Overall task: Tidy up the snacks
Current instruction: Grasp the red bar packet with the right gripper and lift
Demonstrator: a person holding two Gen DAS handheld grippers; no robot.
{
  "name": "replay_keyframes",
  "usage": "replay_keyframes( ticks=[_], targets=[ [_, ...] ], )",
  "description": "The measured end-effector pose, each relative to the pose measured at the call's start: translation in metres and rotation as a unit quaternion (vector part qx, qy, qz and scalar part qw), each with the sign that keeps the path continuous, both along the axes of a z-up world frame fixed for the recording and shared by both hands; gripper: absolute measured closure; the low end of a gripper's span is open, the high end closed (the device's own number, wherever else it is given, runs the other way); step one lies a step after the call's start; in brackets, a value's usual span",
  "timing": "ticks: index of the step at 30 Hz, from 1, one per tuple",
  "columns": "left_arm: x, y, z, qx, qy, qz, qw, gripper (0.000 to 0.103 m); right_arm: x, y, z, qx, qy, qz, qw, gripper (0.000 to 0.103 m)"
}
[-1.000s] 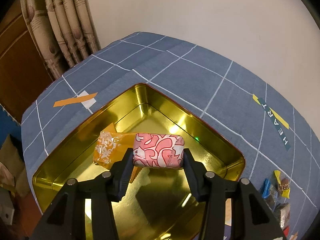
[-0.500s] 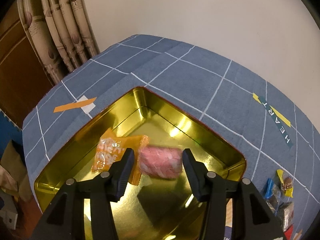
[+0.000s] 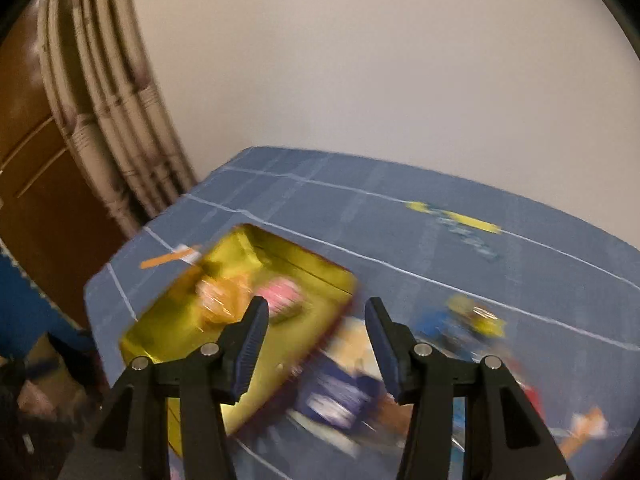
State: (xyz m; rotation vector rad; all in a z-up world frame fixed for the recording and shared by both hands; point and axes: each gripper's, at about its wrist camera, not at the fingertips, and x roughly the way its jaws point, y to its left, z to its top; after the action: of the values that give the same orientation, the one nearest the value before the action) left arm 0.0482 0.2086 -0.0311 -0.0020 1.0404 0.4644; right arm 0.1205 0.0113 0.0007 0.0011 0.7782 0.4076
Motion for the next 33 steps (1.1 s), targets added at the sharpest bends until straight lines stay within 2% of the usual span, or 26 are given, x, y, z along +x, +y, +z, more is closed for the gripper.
replay_keyframes(
  ticks=[6, 11, 14, 17, 20, 22, 23, 24, 28, 30, 32, 33],
  targets=[
    [-0.007, -0.024, 0.012, 0.035, -0.024, -0.036, 0.9984, 0.018, -0.062, -0.1, -0.023, -0.046, 0.021, -0.087, 0.995, 0.051],
    [-0.018, -0.054, 0.033, 0.051, -0.059, -0.079, 0.9938, 0.018, -0.11, -0.163, -0.041, -0.038, 0.049, -0.139, 0.988, 0.051],
    [-0.019, -0.082, 0.038, 0.065, -0.058, -0.12, 0.989, 0.017, -0.122, -0.19, -0.047, -0.019, 0.054, -0.149, 0.987, 0.051],
    [-0.018, -0.105, 0.039, 0.068, -0.051, -0.148, 0.9853, 0.017, -0.114, -0.203, -0.046, -0.006, 0.051, -0.14, 0.989, 0.051],
    [-0.012, -0.123, 0.037, 0.046, -0.036, -0.164, 0.9847, 0.017, -0.091, -0.197, -0.05, 0.001, 0.071, -0.102, 0.992, 0.051],
    [-0.011, -0.135, 0.035, 0.04, -0.032, -0.173, 0.9836, 0.017, -0.078, -0.186, -0.052, -0.003, 0.072, -0.075, 0.995, 0.046],
    [-0.01, -0.141, 0.035, 0.046, -0.029, -0.178, 0.9826, 0.017, -0.069, -0.178, -0.053, -0.012, 0.073, -0.062, 0.995, 0.039],
    [-0.009, -0.146, 0.034, 0.055, -0.026, -0.183, 0.9813, 0.017, -0.059, -0.17, -0.056, -0.022, 0.078, -0.045, 0.996, 0.037],
    [-0.002, -0.159, 0.029, 0.064, -0.014, -0.201, 0.9775, 0.017, -0.024, -0.147, -0.073, -0.074, 0.097, -0.017, 0.992, 0.037],
    [0.002, -0.166, 0.028, 0.06, -0.006, -0.21, 0.9758, 0.017, -0.004, -0.149, -0.082, -0.065, 0.119, -0.018, 0.991, 0.037],
    [0.009, -0.173, 0.025, 0.044, 0.004, -0.223, 0.9737, 0.017, 0.013, -0.158, -0.092, -0.031, 0.156, -0.017, 0.987, 0.038],
    [0.012, -0.176, 0.024, 0.036, 0.008, -0.229, 0.9728, 0.017, 0.017, -0.161, -0.096, -0.022, 0.168, -0.016, 0.985, 0.05]
  ],
)
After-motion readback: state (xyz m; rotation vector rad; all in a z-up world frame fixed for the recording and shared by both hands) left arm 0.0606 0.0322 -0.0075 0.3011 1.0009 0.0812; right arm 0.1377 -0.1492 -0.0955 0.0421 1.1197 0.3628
